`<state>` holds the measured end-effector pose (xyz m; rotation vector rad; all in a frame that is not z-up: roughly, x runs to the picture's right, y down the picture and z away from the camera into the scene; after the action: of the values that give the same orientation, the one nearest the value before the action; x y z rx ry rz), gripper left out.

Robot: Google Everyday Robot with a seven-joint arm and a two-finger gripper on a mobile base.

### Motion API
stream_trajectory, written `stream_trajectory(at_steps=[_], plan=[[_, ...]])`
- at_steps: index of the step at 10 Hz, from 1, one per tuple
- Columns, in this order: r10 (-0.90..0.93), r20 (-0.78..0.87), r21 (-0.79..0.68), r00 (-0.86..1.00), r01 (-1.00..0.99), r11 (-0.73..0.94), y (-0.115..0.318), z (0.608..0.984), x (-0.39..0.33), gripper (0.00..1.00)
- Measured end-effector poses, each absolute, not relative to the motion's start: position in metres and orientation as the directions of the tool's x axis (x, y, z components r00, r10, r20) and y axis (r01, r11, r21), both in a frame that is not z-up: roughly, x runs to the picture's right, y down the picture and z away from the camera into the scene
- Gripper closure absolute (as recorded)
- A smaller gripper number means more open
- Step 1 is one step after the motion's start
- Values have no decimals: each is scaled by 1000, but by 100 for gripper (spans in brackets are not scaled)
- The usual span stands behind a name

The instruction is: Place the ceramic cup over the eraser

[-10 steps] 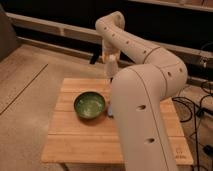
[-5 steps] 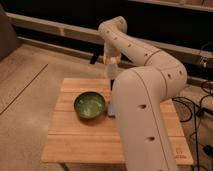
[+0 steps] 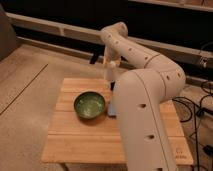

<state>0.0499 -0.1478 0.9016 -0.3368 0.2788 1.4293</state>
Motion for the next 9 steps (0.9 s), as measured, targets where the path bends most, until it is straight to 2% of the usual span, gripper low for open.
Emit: stream_trajectory(at_steps=[9], plan=[[892,-447,-83,65,-996,31,-116,947,57,100]])
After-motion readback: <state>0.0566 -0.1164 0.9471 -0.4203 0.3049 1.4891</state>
